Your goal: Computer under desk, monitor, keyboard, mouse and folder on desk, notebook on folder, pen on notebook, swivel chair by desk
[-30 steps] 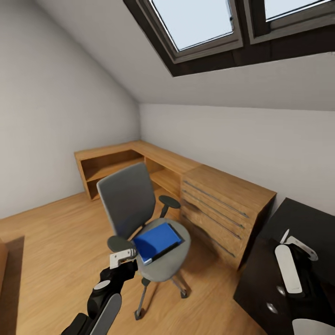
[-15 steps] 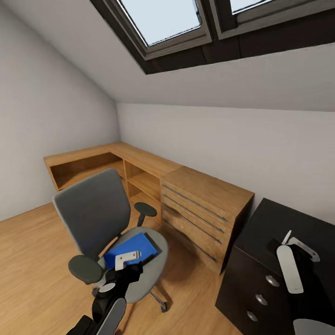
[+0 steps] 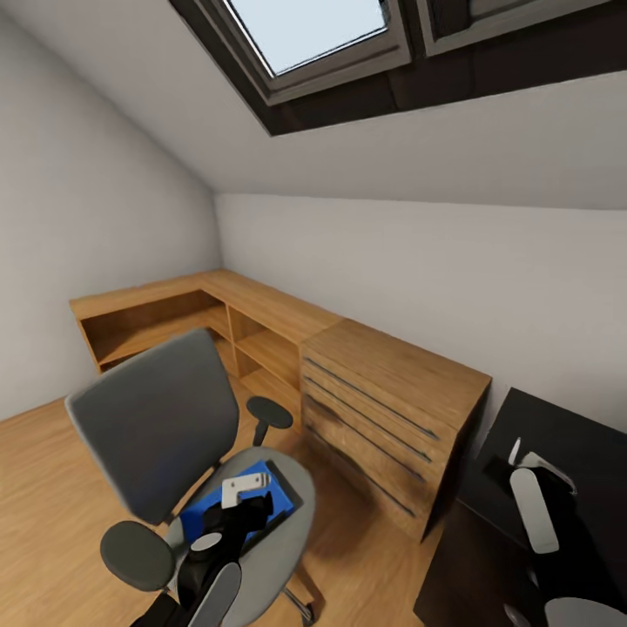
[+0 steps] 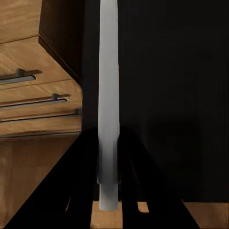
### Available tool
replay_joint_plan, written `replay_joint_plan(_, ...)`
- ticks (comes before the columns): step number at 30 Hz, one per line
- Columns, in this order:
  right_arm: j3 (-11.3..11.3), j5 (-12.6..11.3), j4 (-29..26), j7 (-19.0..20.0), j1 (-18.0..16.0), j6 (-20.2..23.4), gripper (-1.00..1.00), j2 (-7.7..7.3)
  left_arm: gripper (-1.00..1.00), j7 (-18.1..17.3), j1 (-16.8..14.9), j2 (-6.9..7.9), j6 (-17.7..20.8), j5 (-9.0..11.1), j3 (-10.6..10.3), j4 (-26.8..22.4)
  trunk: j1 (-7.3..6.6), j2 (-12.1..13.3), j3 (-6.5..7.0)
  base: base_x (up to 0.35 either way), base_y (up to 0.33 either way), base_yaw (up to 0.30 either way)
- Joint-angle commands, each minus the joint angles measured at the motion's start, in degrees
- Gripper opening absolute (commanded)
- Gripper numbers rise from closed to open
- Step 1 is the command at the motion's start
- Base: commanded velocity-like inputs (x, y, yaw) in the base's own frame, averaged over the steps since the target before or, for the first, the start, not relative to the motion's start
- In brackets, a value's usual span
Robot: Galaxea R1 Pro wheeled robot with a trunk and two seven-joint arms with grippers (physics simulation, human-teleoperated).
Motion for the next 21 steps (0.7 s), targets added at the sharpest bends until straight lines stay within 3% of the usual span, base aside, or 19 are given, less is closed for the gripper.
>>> replay_joint_plan(1, 0.0, -0.6, 1.1, 0.8, 0.0, 0.1, -1.00, -0.42, 1.00, 0.5, -0.1, 0.01, 0.1, 0.4, -0.4, -0.1, 0.03, 0.0, -0.07, 0.139, 0.024, 0.000)
replay_joint_plan(7, -0.3, -1.0, 9.4, 4.5, -0.2, -0.5, -1.00, -4.56, 1.00, 0.5, -0.1, -0.04, 0.1, 0.5, -1.2, -0.4, 0.03, 0.0, -0.07, 0.045, 0.008, 0.000)
replay_joint_plan(10, -0.3, -0.8, 12.9, 4.9, -0.5, -1.3, -1.00, -5.20, 1.00, 0.5, -0.1, -0.13, 0.1, 0.6, -1.4, -1.6, 0.03, 0.0, -0.07, 0.005, 0.001, 0.000)
replay_joint_plan(11, -0.3, -0.7, 16.9, 5.1, -0.9, -3.1, -1.00, -6.29, 1.00, 0.6, -0.1, -0.16, 0.1, 0.6, -1.7, -2.3, 0.03, 0.0, -0.07, 0.001, 0.000, 0.000)
replay_joint_plan(17, -0.2, -0.5, 23.6, 6.2, -3.1, -5.6, -1.00, -8.56, 1.00, 0.6, -0.1, -0.18, 0.1, 0.6, -2.1, -2.8, 1.34, -2.4, -1.14, 0.000, 0.000, 0.000)
replay_joint_plan(19, -0.2, -0.5, 24.9, 7.5, -3.4, -6.1, -1.00, -9.29, 1.00, 0.7, -0.1, -0.10, 0.1, 0.5, -4.3, -2.8, 1.78, -3.3, -1.50, 0.000, 0.000, 0.000)
replay_joint_plan(21, -0.2, -0.5, 25.1, 7.7, -3.5, -6.2, -1.00, -9.39, 1.00, 1.2, -0.1, -0.06, 0.1, 0.5, -5.3, -2.8, 2.22, -4.1, -1.86, 0.000, 0.000, 0.000)
